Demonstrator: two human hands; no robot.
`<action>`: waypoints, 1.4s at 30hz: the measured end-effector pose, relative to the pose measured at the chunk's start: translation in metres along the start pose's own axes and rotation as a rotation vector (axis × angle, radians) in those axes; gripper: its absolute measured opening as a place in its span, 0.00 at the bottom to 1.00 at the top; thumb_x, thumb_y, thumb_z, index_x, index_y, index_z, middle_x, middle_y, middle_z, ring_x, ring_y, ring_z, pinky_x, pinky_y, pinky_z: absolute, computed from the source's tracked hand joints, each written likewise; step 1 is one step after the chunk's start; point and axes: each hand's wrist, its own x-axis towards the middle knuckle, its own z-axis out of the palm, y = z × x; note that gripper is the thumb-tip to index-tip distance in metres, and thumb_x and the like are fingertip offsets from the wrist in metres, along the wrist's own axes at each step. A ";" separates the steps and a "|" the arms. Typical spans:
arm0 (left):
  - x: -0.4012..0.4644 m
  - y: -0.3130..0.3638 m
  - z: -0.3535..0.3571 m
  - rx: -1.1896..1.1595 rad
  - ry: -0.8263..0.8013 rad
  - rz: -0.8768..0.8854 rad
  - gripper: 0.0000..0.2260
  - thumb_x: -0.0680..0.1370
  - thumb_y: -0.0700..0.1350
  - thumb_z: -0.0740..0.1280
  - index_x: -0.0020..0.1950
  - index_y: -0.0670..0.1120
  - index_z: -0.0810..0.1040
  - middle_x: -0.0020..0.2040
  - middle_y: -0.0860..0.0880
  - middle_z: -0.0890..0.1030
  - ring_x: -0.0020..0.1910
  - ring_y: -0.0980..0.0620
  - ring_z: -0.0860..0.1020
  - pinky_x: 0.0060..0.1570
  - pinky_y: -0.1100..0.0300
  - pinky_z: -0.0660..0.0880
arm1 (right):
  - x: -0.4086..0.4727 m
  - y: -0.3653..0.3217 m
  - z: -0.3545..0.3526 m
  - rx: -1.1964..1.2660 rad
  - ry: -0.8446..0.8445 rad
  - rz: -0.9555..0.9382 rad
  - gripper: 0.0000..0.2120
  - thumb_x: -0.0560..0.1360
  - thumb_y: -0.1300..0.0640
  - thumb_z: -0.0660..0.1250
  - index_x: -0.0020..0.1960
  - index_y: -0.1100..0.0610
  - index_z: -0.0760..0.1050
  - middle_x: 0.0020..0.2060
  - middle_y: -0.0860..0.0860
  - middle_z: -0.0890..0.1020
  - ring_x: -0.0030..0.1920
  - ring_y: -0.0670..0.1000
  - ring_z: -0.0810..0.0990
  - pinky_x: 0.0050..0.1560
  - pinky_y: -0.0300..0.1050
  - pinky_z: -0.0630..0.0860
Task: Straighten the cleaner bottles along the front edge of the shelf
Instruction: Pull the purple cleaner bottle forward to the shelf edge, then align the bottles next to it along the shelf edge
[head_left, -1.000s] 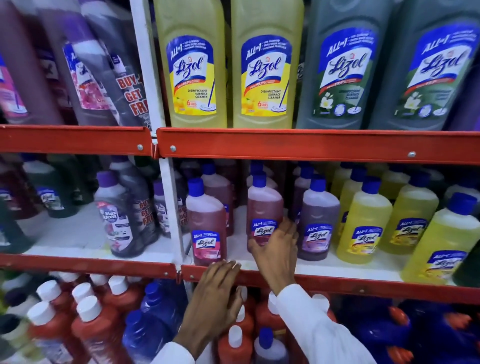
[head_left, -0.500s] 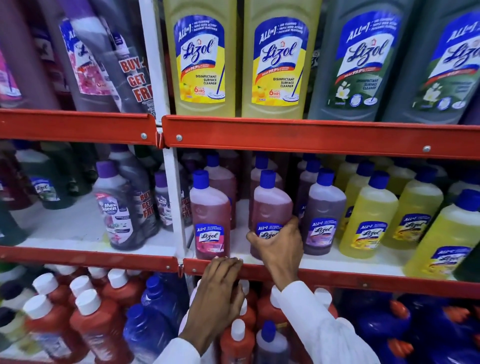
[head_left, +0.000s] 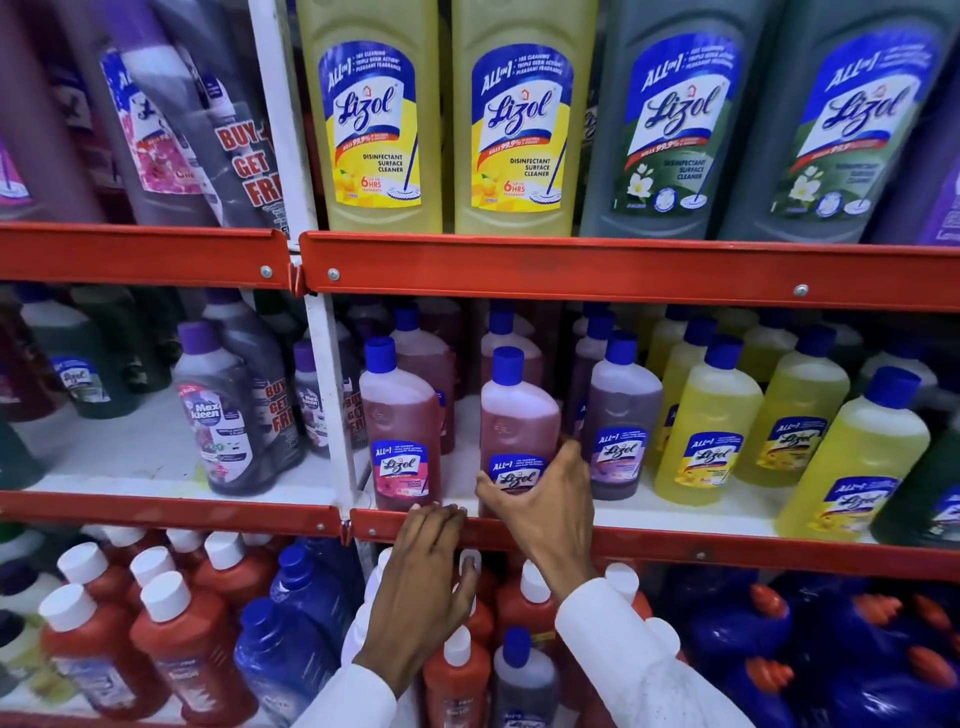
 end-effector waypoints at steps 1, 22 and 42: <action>0.000 0.002 0.002 -0.007 0.001 -0.001 0.21 0.75 0.47 0.68 0.66 0.43 0.75 0.63 0.46 0.79 0.66 0.46 0.74 0.72 0.54 0.61 | -0.002 0.005 -0.005 0.008 0.030 -0.043 0.44 0.59 0.32 0.72 0.65 0.57 0.65 0.55 0.53 0.76 0.56 0.54 0.76 0.54 0.49 0.79; 0.004 0.023 0.007 -0.010 0.026 -0.104 0.19 0.74 0.48 0.62 0.63 0.43 0.77 0.59 0.47 0.78 0.63 0.45 0.74 0.68 0.47 0.70 | 0.037 0.063 -0.043 -0.107 0.191 0.140 0.43 0.56 0.40 0.78 0.59 0.64 0.67 0.51 0.63 0.79 0.52 0.65 0.79 0.51 0.58 0.80; 0.006 0.035 0.004 0.006 0.024 -0.165 0.18 0.73 0.41 0.71 0.62 0.43 0.76 0.57 0.45 0.79 0.59 0.44 0.75 0.63 0.44 0.76 | 0.032 0.086 -0.093 0.065 0.403 0.038 0.30 0.70 0.49 0.68 0.66 0.62 0.65 0.61 0.61 0.74 0.61 0.60 0.71 0.59 0.52 0.70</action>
